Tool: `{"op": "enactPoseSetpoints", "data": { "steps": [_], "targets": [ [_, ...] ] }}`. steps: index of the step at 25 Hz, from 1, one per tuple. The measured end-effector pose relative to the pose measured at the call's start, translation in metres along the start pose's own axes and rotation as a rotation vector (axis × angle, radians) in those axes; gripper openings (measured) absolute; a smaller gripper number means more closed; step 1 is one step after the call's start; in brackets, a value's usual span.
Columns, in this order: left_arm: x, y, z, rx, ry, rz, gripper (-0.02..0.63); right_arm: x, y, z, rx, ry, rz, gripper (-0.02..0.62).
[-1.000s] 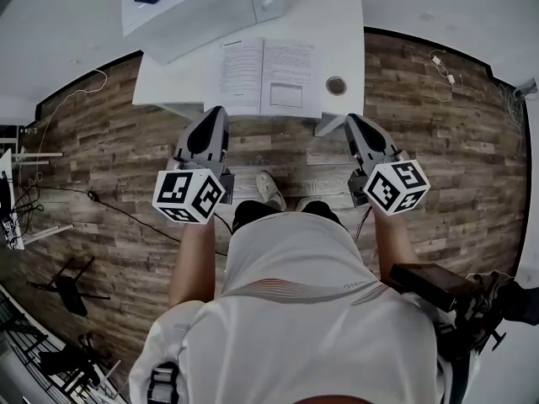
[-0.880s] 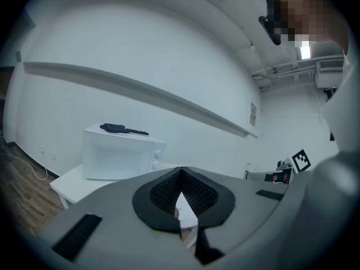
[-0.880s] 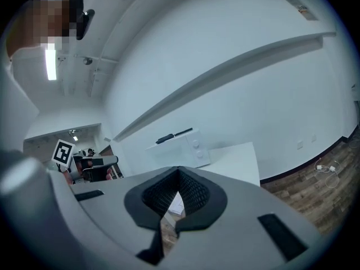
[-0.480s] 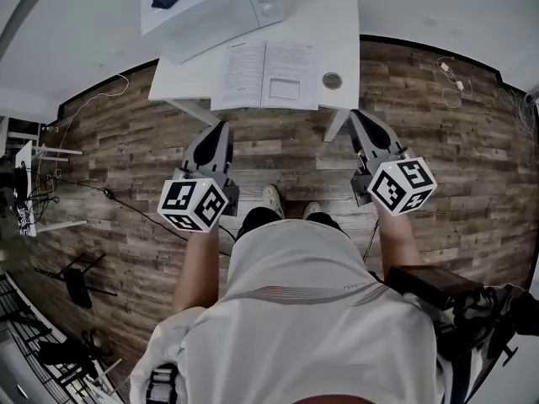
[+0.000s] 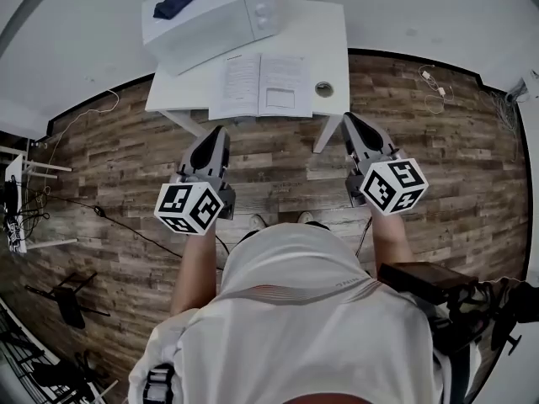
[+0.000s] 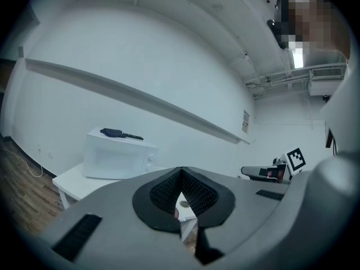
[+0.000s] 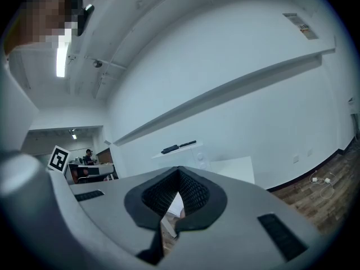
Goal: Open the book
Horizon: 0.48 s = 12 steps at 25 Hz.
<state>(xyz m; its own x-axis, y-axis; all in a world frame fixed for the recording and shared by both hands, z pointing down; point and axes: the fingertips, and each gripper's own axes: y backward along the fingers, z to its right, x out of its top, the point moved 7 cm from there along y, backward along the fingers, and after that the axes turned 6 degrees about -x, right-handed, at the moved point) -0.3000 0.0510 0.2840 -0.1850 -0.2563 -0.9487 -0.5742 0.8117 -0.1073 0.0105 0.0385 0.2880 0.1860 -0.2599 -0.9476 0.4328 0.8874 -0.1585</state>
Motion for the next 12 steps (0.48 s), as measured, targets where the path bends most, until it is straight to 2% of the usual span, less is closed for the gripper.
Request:
{"op": "enactPoseSetpoints", "data": {
  "steps": [12],
  "targets": [
    [0.013, 0.028, -0.035, -0.028, 0.017, 0.033, 0.011, 0.003, -0.01, -0.049, -0.031, 0.062, 0.006, -0.005]
  ]
}}
